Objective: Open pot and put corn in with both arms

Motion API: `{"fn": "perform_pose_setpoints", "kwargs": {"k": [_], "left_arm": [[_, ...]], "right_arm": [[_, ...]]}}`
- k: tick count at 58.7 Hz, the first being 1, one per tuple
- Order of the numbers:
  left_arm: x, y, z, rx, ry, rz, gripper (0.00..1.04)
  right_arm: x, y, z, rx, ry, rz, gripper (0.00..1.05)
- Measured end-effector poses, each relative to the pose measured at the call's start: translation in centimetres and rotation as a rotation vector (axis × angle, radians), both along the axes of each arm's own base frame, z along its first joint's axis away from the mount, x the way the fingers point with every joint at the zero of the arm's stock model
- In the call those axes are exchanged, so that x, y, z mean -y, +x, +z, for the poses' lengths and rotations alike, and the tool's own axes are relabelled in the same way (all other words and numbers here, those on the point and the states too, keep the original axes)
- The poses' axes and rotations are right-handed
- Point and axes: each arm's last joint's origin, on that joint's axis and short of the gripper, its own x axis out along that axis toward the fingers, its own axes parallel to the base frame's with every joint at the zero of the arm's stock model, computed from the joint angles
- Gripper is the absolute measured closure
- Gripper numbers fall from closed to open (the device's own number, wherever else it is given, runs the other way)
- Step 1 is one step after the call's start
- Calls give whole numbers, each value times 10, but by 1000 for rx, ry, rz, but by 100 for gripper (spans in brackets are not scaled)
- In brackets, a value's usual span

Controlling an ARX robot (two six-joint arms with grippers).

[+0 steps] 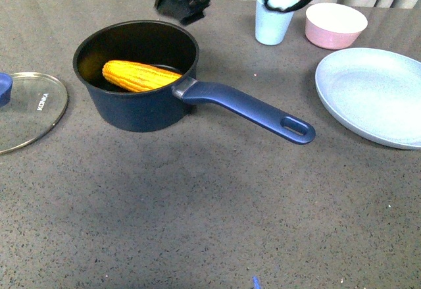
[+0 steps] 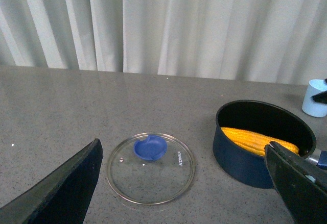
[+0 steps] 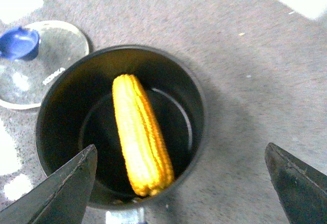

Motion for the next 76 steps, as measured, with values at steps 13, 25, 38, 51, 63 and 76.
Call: {"fn": "perform_pose_setpoints", "kwargs": {"k": [13,25,38,51,63,76], "left_arm": [[0,0,0,0,0,0,9],[0,0,0,0,0,0,9],[0,0,0,0,0,0,9],[0,0,0,0,0,0,9],[0,0,0,0,0,0,9],[0,0,0,0,0,0,9]], "right_arm": [[109,-70,31,126,114,-175,9],[165,-130,40,149,175,-316,9],[179,-160,31,420,229,-756,34],[190,-192,6,439,248,-819,72],[202,-212,-9,437,248,-814,103],[204,-230,-21,432,250,-824,103]]}}
